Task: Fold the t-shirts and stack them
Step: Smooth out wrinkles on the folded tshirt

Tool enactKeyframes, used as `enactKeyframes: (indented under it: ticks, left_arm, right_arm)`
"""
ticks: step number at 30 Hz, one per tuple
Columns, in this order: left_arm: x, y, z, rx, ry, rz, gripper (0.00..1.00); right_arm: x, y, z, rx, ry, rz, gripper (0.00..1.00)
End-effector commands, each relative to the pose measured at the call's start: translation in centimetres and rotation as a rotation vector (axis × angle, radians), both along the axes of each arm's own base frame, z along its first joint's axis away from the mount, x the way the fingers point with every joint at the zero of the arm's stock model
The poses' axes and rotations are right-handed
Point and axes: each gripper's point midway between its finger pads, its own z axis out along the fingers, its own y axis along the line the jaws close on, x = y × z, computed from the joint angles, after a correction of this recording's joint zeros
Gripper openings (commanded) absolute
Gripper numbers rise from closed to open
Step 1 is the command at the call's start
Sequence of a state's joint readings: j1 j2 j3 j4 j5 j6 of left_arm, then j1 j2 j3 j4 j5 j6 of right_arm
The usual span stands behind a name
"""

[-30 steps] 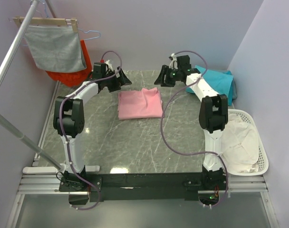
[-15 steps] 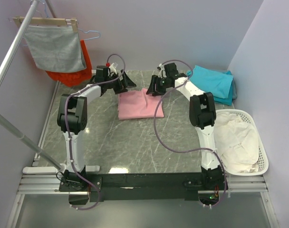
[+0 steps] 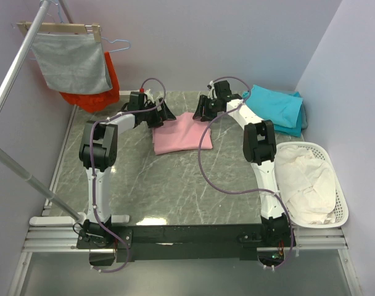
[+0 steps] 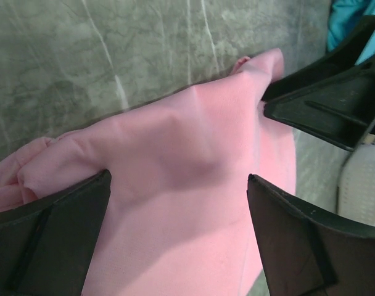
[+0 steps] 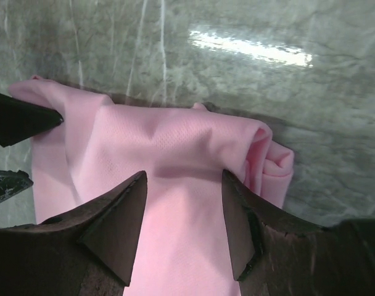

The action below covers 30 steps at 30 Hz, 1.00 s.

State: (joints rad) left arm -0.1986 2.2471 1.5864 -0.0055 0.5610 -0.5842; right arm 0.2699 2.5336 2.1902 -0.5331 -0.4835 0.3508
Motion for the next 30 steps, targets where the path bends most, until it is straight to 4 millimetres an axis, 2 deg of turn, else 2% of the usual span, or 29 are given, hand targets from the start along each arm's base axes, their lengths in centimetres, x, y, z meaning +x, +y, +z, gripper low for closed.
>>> enactKeyframes:
  ticks: [1, 6, 11, 13, 14, 15, 16, 17, 18, 20, 21, 23, 24, 26, 27, 29, 30]
  left_arm:
    - [0.4, 4.0, -2.2, 0.208, 0.018, 0.114, 0.99]
    - [-0.2, 6.1, -3.0, 0.288, 0.036, 0.182, 0.99]
    - [0.1, 6.0, -2.1, 0.292, 0.009, 0.159, 0.99]
    - [0.3, 5.7, -0.6, 0.275, -0.017, 0.15, 1.0]
    - [0.5, 5.4, 0.3, 0.259, -0.042, 0.145, 0.99]
    - [0.4, 5.3, 1.8, 0.244, -0.066, 0.144, 0.99]
    - [0.4, 5.3, 2.5, 0.24, -0.073, 0.151, 0.99]
    - [0.2, 5.4, 3.0, 0.243, -0.072, 0.154, 0.99]
    - [0.0, 5.5, 4.4, 0.239, -0.093, 0.159, 1.0]
    - [-0.5, 5.7, 5.6, 0.237, -0.103, 0.172, 0.99]
    - [-1.2, 6.0, 6.4, 0.239, -0.113, 0.182, 0.99]
    - [-2.1, 6.2, 6.9, 0.233, -0.117, 0.192, 0.99]
    - [-3.2, 6.4, 6.8, 0.238, -0.103, 0.191, 1.0]
    - [-4.3, 6.8, 6.2, 0.252, -0.072, 0.197, 0.99]
    - [-5.6, 7.0, 5.4, 0.258, -0.047, 0.192, 0.99]
    - [-6.8, 7.3, 4.6, 0.261, -0.034, 0.197, 0.99]
    - [-8.2, 7.4, 3.6, 0.254, -0.004, 0.194, 0.99]
  right_arm:
    - [0.2, -4.5, -2.4, -0.115, 0.047, -0.11, 0.6]
    - [-0.1, -5.0, -2.6, -0.137, 0.064, -0.141, 0.6]
    - [-0.3, -5.0, -2.5, -0.129, 0.061, -0.128, 0.6]
    - [0.1, -4.6, -0.2, -0.103, -0.009, -0.101, 0.58]
    - [-0.8, -4.7, -0.7, -0.104, -0.002, -0.098, 0.58]
    - [0.1, -4.5, 2.7, -0.073, -0.102, -0.103, 0.59]
    - [-0.7, -4.9, 2.5, -0.082, -0.104, -0.103, 0.6]
    - [-0.8, -5.1, 3.6, -0.085, -0.135, -0.109, 0.6]
    - [-0.7, -5.2, 6.4, -0.078, -0.195, -0.113, 0.61]
    - [-1.3, -5.9, 7.5, -0.106, -0.217, -0.121, 0.61]
    - [-1.8, -6.2, 8.8, -0.112, -0.232, -0.125, 0.61]
    - [-2.7, -6.5, 9.1, -0.123, -0.223, -0.124, 0.61]
    - [-3.3, -6.5, 9.5, -0.123, -0.217, -0.122, 0.61]
    - [-4.5, -6.6, 8.6, -0.117, -0.172, -0.113, 0.61]
    - [-5.1, -6.5, 8.5, -0.111, -0.155, -0.109, 0.61]
    - [-6.6, -6.4, 7.0, -0.097, -0.106, -0.098, 0.61]
    - [-7.0, -6.2, 7.1, -0.081, -0.104, -0.093, 0.61]
